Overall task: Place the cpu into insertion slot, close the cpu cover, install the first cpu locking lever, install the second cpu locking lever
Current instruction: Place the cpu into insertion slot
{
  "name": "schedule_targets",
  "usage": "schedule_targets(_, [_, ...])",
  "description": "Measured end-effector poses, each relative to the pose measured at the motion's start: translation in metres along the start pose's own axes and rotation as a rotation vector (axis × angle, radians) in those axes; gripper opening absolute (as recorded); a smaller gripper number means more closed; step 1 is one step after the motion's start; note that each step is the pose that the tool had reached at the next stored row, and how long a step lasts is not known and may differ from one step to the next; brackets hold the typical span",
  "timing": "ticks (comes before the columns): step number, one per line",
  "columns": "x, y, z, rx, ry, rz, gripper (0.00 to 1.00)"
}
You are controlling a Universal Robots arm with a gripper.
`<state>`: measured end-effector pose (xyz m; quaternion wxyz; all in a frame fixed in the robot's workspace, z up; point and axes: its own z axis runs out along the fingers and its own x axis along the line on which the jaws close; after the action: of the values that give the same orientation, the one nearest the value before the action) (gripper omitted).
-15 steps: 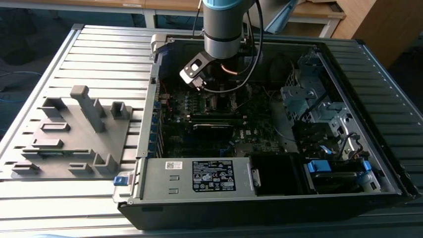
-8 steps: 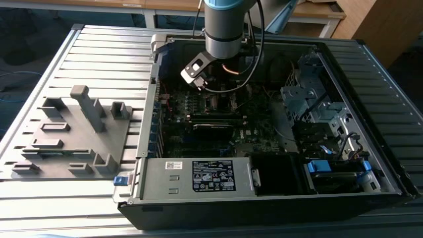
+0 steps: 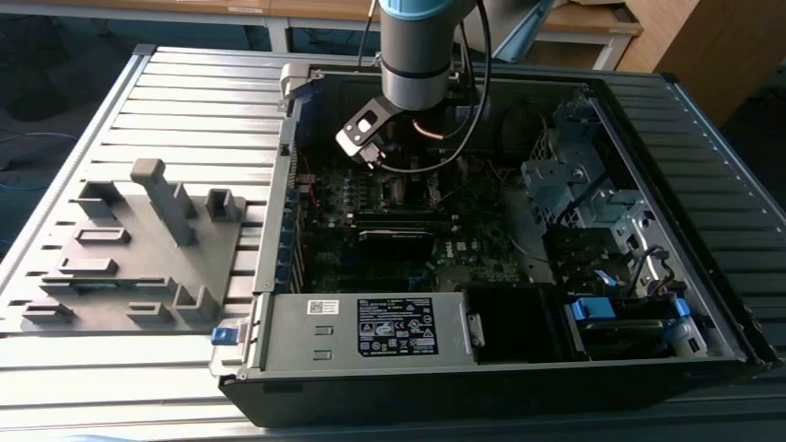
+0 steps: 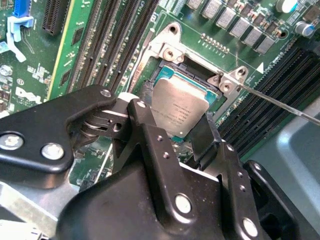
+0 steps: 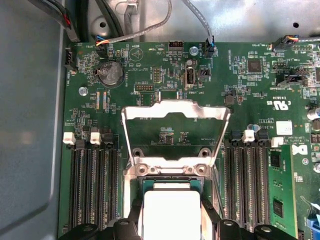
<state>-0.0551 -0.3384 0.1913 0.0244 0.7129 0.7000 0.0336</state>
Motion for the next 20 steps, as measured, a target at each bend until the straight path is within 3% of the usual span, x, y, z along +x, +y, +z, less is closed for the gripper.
schedule_targets(9, [0.0002, 0.0002, 0.0006, -0.0009, 0.0013, 0.000, 0.55])
schedule_targets(10, [0.0002, 0.0001, 0.0005, -0.0007, 0.0011, 0.000, 0.61])
schedule_targets(13, [0.0001, 0.0000, 0.0001, -0.0002, 0.0002, 0.000, 0.61])
schedule_targets(20, [0.0002, 0.0009, -0.0106, -0.0002, 0.0003, 0.000, 0.61])
